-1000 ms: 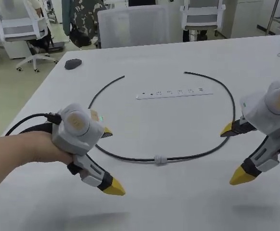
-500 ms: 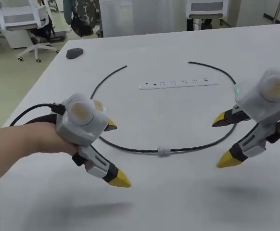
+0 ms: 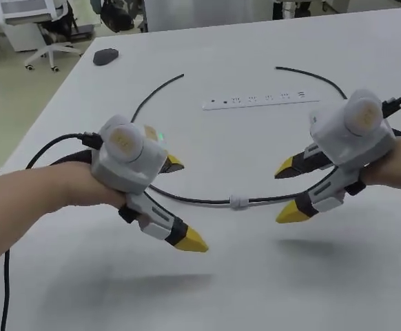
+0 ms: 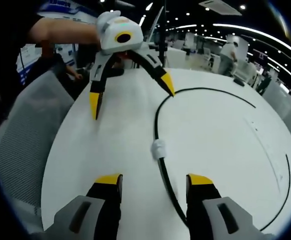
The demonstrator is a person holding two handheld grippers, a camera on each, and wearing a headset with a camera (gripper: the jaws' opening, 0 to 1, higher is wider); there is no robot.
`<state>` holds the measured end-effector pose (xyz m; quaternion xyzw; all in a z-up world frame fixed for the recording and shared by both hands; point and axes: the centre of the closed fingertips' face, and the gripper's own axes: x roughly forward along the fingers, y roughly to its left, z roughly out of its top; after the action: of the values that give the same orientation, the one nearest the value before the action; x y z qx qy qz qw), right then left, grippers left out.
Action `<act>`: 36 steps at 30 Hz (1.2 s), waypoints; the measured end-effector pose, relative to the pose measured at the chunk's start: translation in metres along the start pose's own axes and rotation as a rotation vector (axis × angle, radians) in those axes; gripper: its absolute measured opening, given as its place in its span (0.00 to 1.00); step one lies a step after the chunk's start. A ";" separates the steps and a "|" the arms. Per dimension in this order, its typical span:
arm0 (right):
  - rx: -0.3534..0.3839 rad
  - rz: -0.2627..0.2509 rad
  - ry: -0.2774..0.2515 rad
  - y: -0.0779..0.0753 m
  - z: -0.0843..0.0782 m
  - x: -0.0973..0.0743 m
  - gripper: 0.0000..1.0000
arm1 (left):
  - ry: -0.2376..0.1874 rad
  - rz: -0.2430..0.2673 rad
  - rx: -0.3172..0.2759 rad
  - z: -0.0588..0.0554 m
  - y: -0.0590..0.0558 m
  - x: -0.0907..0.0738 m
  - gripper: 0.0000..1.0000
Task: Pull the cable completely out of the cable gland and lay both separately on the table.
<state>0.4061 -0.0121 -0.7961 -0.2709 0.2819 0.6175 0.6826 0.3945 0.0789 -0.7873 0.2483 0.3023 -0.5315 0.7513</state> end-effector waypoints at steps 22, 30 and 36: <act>0.010 0.029 -0.039 -0.011 0.009 0.047 0.18 | -0.173 0.007 -0.154 0.021 0.012 0.014 0.89; 0.019 0.026 -0.048 -0.012 0.012 0.058 0.13 | -0.187 -0.003 -0.194 0.023 0.004 0.019 0.84; 0.014 0.012 -0.038 -0.008 0.014 0.057 0.08 | -0.239 -0.012 -0.257 0.033 0.000 0.020 0.80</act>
<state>0.4193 0.0367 -0.8270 -0.2526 0.2748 0.6245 0.6861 0.4055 0.0429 -0.7782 0.0836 0.2778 -0.5185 0.8043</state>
